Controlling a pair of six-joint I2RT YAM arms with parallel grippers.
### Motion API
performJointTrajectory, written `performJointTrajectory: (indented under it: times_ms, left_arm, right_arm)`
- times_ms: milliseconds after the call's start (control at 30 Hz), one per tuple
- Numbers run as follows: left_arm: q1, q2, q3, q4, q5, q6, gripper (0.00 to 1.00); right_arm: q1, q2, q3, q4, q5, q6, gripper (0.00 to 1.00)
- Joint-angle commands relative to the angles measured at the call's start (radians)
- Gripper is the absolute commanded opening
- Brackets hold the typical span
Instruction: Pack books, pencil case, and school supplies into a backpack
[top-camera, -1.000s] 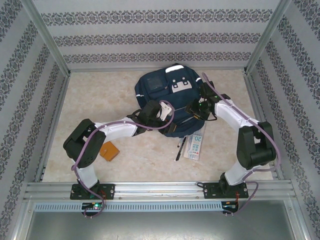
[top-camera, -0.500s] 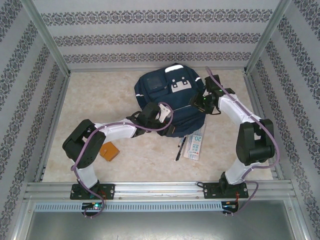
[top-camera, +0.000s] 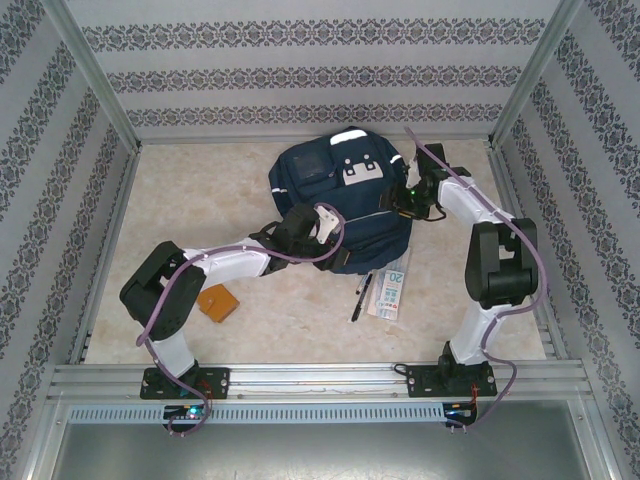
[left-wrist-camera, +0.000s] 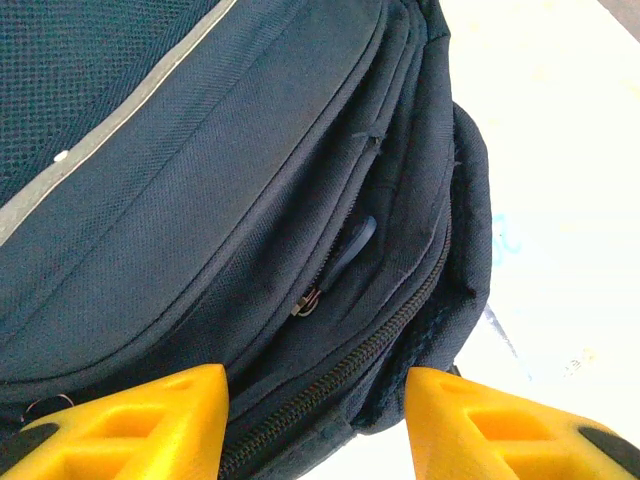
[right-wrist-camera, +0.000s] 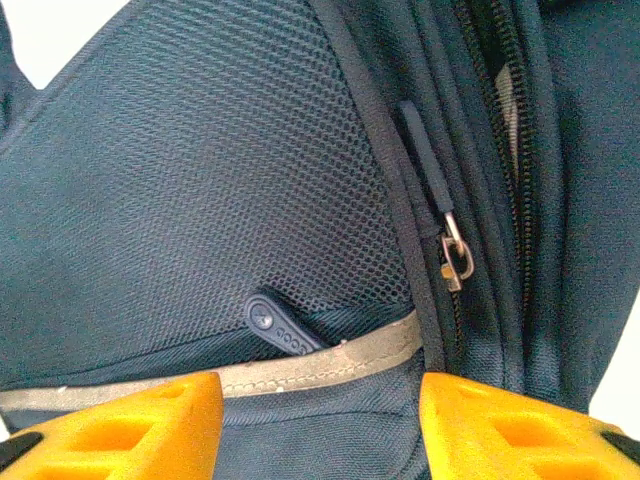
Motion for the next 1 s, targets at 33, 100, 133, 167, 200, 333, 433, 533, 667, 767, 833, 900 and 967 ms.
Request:
performJointTrajectory:
  times_ms: [33, 100, 133, 167, 200, 333, 433, 533, 667, 767, 833, 900, 967]
  left_arm:
    - [-0.010, -0.036, -0.032, 0.003, -0.011, 0.009, 0.50]
    - [-0.010, -0.046, -0.039, -0.004, -0.016, 0.017, 0.51]
    - [-0.010, -0.051, -0.042, -0.008, -0.020, 0.023, 0.51]
    - [-0.010, -0.055, -0.046, -0.010, -0.023, 0.028, 0.51]
    - [-0.010, -0.056, -0.048, -0.011, -0.023, 0.032, 0.51]
    - [-0.010, -0.054, -0.055, -0.004, -0.026, 0.031, 0.52]
    - [-0.010, -0.051, -0.054, 0.003, -0.025, 0.021, 0.53]
    - [-0.011, -0.051, -0.052, 0.001, -0.023, 0.014, 0.54]
    - [-0.011, -0.051, -0.052, 0.000, -0.024, 0.013, 0.55]
    - [-0.011, -0.052, -0.052, -0.002, -0.026, 0.007, 0.57]
    - [-0.010, -0.062, -0.045, -0.020, -0.030, 0.006, 0.59]
    - [-0.008, -0.087, -0.034, -0.059, -0.049, 0.015, 0.61]
    - [0.004, -0.126, -0.032, -0.101, -0.065, 0.032, 0.64]
  right_arm:
    - [-0.003, 0.023, 0.014, -0.025, 0.038, 0.065, 0.57]
    - [-0.003, 0.009, 0.012, -0.053, 0.072, 0.074, 0.58]
    - [-0.005, -0.005, 0.001, -0.055, 0.093, 0.081, 0.58]
    - [-0.007, -0.019, -0.014, -0.046, 0.103, 0.090, 0.59]
    - [-0.009, -0.025, -0.024, -0.037, 0.101, 0.095, 0.59]
    - [-0.009, 0.008, -0.022, -0.031, 0.051, 0.112, 0.59]
    - [-0.009, 0.018, -0.034, -0.019, 0.053, 0.143, 0.60]
    - [-0.007, 0.025, -0.048, 0.025, -0.020, 0.155, 0.57]
    - [-0.001, 0.043, -0.075, 0.113, -0.165, 0.184, 0.51]
    - [-0.002, 0.045, -0.097, 0.172, -0.230, 0.214, 0.37]
    - [-0.005, 0.024, -0.109, 0.203, -0.272, 0.242, 0.18]
    - [-0.013, -0.009, -0.114, 0.225, -0.319, 0.295, 0.09]
    - [-0.022, -0.046, -0.107, 0.253, -0.392, 0.373, 0.02]
